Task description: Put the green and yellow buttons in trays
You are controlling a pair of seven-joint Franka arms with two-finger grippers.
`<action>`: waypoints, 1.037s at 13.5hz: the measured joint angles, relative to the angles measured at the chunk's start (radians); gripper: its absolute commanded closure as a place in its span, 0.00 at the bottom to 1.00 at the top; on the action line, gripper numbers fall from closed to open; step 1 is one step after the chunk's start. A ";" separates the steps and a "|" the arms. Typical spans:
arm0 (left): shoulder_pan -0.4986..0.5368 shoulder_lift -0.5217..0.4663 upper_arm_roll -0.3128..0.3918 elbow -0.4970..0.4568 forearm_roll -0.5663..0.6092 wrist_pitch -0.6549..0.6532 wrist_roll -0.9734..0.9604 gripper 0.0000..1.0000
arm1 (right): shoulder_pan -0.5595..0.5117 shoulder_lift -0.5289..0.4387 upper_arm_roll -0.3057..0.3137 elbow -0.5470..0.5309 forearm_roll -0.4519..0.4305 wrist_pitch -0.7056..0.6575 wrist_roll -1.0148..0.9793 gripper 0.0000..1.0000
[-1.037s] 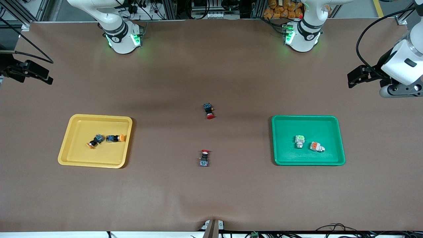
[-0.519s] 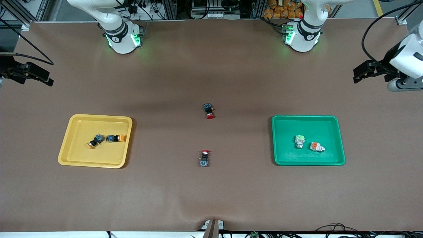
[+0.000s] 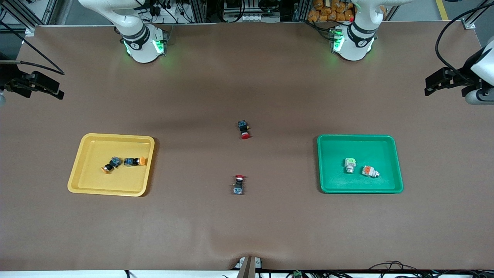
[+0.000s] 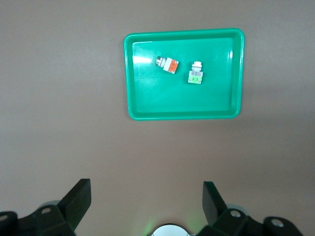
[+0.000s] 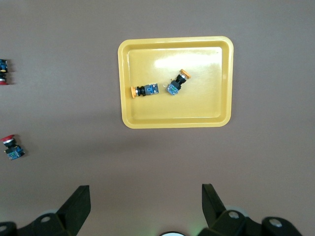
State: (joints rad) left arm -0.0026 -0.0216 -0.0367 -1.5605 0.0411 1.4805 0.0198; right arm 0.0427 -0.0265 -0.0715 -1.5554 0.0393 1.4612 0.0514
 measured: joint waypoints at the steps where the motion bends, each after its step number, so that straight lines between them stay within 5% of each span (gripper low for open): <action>1: 0.000 -0.002 0.000 0.000 0.000 0.000 0.000 0.00 | 0.002 0.000 0.000 0.000 0.000 0.000 -0.002 0.00; 14: -0.016 -0.004 -0.001 0.005 0.000 -0.001 -0.002 0.00 | 0.022 0.008 0.006 -0.016 0.002 -0.012 -0.005 0.00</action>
State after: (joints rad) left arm -0.0191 -0.0261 -0.0378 -1.5557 0.0410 1.4797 0.0181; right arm 0.0647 -0.0186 -0.0656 -1.5709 0.0411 1.4490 0.0464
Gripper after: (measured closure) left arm 0.000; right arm 0.000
